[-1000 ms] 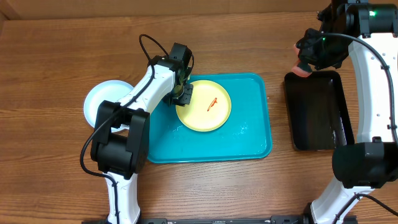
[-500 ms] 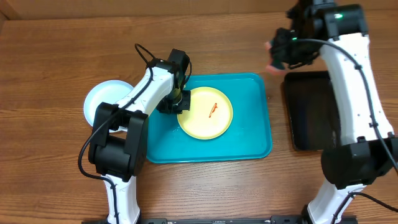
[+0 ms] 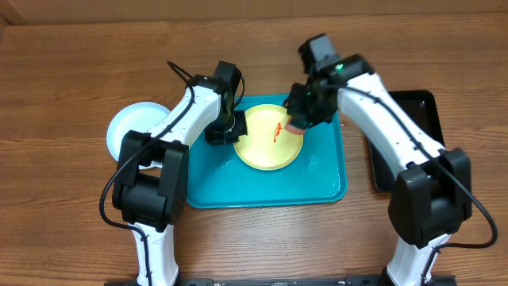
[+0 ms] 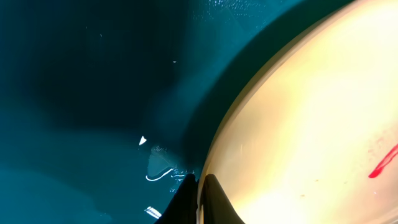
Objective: Clean dirty plates on tray and stack at the side
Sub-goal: 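Bring the sponge down onto the cream plate with right gripper, then scrub the cream plate with the sponge while left gripper holds it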
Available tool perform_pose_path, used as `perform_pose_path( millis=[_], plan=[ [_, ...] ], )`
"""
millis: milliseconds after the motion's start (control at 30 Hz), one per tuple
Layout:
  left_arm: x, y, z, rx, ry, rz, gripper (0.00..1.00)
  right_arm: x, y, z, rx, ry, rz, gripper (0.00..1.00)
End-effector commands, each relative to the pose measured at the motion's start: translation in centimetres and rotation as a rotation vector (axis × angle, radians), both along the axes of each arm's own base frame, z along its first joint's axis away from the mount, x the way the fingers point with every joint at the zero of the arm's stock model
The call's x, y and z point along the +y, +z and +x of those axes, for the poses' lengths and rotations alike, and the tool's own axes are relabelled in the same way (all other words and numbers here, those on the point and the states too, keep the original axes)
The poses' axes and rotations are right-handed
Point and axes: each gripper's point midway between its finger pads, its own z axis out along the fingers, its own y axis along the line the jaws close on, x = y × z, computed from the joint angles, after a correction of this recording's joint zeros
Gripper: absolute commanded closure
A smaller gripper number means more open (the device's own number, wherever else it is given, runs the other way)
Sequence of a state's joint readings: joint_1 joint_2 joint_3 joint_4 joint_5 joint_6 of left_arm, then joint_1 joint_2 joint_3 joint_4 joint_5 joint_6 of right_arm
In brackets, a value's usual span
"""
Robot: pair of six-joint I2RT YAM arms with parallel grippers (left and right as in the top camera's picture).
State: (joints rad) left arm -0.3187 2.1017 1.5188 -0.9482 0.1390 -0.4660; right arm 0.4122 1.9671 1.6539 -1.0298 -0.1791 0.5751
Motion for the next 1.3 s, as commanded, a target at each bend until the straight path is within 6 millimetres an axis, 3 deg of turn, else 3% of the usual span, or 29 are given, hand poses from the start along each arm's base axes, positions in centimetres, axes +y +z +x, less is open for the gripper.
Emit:
perform_pose_path(
  millis=[0,233,600,1267],
  plan=[
    [0.3,-0.4,-0.2,0.004,0.020,0.014,0.96,0.8,-1.4,-0.2,0.018,-0.048,0.008,0.96],
    [0.3,-0.4,-0.2,0.003,0.016,0.017,0.96,1.3,-5.9,0.4,0.075,-0.057,-0.017,0.96],
    [0.3,-0.4,-0.2,-0.001,0.012,0.016,0.96,0.0,-9.9,0.0,0.128,-0.070,-0.110,0.96],
    [0.3,-0.4,-0.1,-0.002,0.005,0.015,0.96,0.1,-10.4,-0.2,0.143,-0.067,-0.104,0.96]
  ],
)
